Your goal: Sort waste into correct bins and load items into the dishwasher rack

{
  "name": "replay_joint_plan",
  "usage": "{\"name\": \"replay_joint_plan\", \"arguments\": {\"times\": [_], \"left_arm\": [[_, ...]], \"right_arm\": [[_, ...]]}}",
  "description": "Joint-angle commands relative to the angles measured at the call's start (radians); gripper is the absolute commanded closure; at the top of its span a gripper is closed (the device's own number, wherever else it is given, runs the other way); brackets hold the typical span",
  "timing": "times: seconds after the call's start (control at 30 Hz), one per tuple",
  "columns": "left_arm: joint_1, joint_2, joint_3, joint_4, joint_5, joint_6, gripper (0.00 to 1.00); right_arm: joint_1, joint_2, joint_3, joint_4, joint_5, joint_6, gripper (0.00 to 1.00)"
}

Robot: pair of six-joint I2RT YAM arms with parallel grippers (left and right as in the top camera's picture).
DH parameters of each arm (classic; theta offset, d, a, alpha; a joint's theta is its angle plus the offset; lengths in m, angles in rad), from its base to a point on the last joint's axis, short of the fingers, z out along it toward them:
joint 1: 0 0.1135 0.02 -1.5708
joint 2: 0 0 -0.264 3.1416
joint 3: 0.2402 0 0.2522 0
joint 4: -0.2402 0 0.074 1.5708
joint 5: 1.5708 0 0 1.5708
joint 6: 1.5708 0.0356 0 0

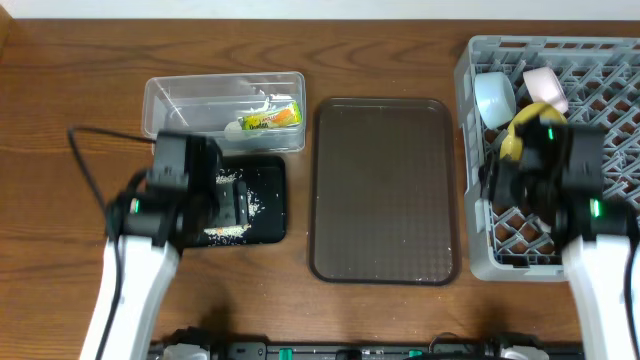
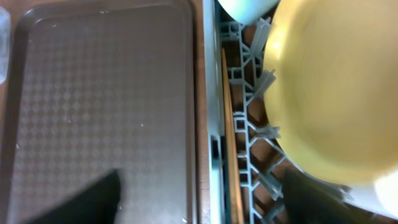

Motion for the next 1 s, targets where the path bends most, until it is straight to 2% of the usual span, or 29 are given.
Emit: {"name": "replay_joint_plan", "arguments": {"times": [0.0,0.03,0.17,0.3,0.63,0.97], "left_arm": [[-0.044,-0.148,-0.084,0.041,-0.021,0.023,0.16],[-0.056,-0.194,-0.116,0.061,-0.027,0.022,0.1],[-0.068,-0.331,-0.202,0.107,-0.027,0.02,0.09],[-0.068,-0.375,-0.208,0.109,-0.027,0.02,0.08],[-0.068,-0.371,-0.209,0.109,-0.027,0.02,0.08],[-0.068,-0.371,-0.208,0.109,-0.027,0.02,0.07]], "right_arm": [[-0.003,-0.191,-0.129,0.033,0.021,0.003,0.01],[-0.003,-0.253,-0.167,0.043,0.032,0.003,0.01],[-0.003,-0.463,-0.274,0.053,0.055,0.003,0.01],[-0.003,-0.576,-0.31,0.024,0.052,0.003,0.01],[-0.003,-0.598,-0.31,-0.12,0.052,0.003,0.01],[-0.003,-0.598,-0.31,-0.19,0.052,0.003,0.01]]}}
